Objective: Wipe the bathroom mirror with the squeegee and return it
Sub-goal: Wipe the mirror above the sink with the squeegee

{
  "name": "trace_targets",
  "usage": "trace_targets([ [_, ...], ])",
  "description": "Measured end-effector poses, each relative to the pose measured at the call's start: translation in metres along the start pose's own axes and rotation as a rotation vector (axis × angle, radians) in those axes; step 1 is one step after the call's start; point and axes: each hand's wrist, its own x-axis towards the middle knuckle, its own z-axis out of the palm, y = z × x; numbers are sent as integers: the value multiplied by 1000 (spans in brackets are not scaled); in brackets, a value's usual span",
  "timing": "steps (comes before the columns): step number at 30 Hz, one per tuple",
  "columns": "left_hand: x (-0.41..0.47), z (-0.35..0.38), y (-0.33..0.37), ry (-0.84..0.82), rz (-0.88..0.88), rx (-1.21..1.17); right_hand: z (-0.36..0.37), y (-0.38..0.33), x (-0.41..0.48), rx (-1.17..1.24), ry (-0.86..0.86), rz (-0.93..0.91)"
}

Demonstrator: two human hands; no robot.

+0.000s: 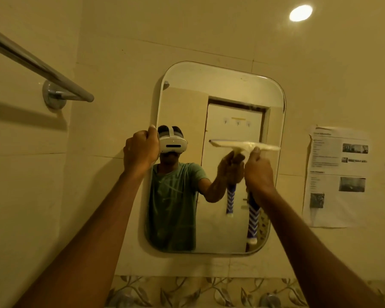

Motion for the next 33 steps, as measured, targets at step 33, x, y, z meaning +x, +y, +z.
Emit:
trace_targets([
  [33,-40,-4,-50,-136,-140,-247,51,34,-41,-868,-407,-754],
])
